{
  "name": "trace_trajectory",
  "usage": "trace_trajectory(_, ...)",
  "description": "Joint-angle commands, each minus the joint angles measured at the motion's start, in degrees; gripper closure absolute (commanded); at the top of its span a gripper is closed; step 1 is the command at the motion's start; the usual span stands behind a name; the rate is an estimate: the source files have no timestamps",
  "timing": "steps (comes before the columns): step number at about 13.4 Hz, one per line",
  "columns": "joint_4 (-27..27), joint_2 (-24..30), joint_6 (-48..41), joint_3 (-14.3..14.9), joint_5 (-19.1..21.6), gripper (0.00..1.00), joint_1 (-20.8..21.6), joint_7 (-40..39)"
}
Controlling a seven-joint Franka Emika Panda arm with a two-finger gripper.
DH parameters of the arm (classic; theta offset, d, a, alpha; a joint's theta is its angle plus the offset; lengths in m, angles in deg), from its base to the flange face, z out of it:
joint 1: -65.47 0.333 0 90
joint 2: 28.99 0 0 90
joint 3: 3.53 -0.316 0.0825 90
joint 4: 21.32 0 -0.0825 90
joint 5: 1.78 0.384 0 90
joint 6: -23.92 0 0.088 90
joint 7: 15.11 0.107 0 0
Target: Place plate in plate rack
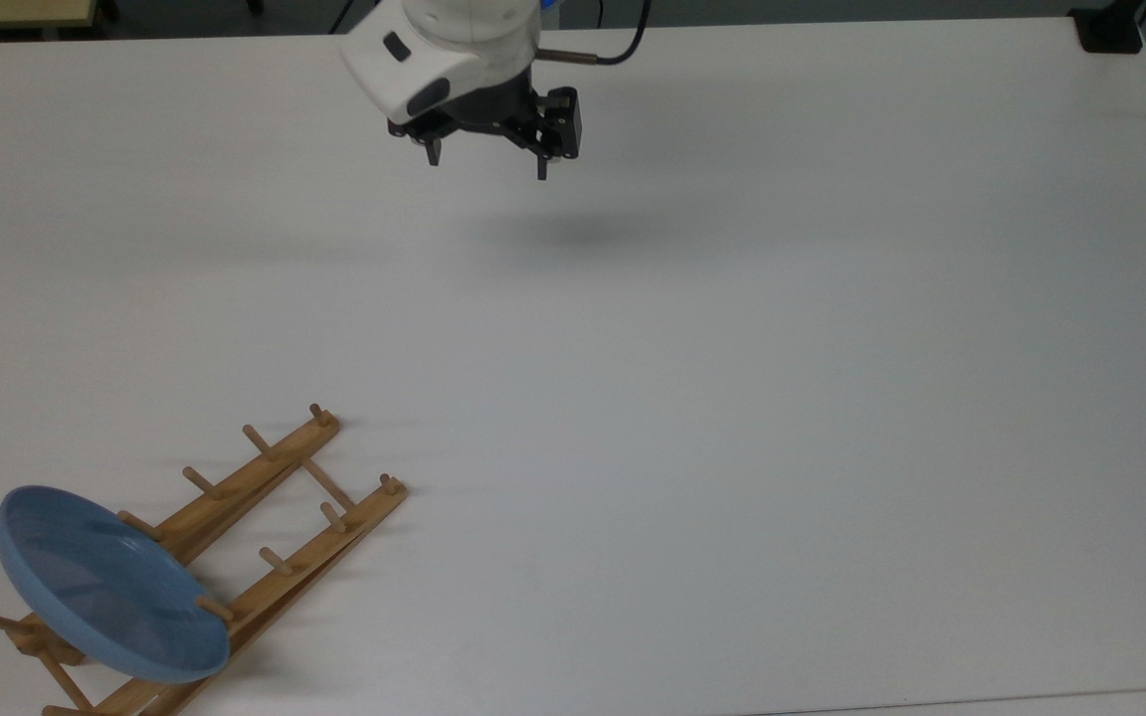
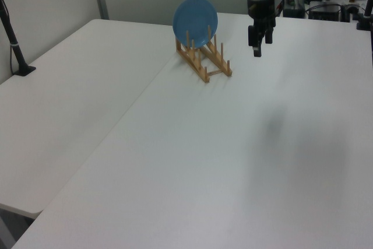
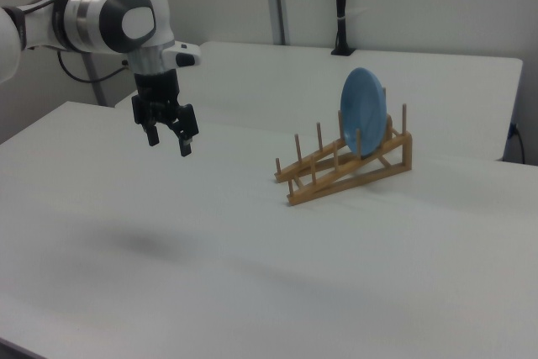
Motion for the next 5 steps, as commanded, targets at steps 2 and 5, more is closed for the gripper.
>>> trace_trajectory(2, 0.7, -0.4, -0.3, 0.7, 1.1, 0.00, 0.1, -1.7)
trace_trajectory(5, 0.0, -1.1, 3.1, 0.7, 1.4, 0.00, -0.6, -1.8)
